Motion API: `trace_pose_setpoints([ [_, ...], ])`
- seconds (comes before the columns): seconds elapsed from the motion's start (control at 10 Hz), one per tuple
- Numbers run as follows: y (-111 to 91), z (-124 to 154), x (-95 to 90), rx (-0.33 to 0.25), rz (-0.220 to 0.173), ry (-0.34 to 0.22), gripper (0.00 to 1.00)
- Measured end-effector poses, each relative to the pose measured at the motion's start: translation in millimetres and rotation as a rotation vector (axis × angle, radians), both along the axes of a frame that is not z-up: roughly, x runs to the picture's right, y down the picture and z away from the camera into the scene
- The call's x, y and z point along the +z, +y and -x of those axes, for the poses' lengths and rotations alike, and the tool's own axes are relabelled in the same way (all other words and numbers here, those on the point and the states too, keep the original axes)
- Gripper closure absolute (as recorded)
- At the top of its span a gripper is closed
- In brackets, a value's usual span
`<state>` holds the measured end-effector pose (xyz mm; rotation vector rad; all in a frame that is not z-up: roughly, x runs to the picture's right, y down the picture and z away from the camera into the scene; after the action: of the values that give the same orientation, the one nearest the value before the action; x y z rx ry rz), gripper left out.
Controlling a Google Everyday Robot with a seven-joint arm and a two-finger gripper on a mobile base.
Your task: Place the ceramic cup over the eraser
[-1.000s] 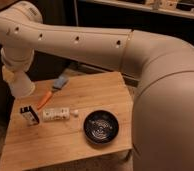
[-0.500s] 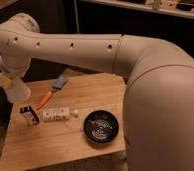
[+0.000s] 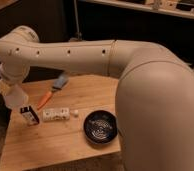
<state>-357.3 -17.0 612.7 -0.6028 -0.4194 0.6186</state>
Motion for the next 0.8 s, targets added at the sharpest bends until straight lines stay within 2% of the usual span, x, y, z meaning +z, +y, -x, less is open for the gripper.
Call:
trace_pose_setpoints([
  [0.3, 16, 5, 16.9, -0.002, 0.023, -0.004, 1.0],
  [0.8, 31, 8, 34.8, 0.009, 0.071, -0.003, 1.0],
])
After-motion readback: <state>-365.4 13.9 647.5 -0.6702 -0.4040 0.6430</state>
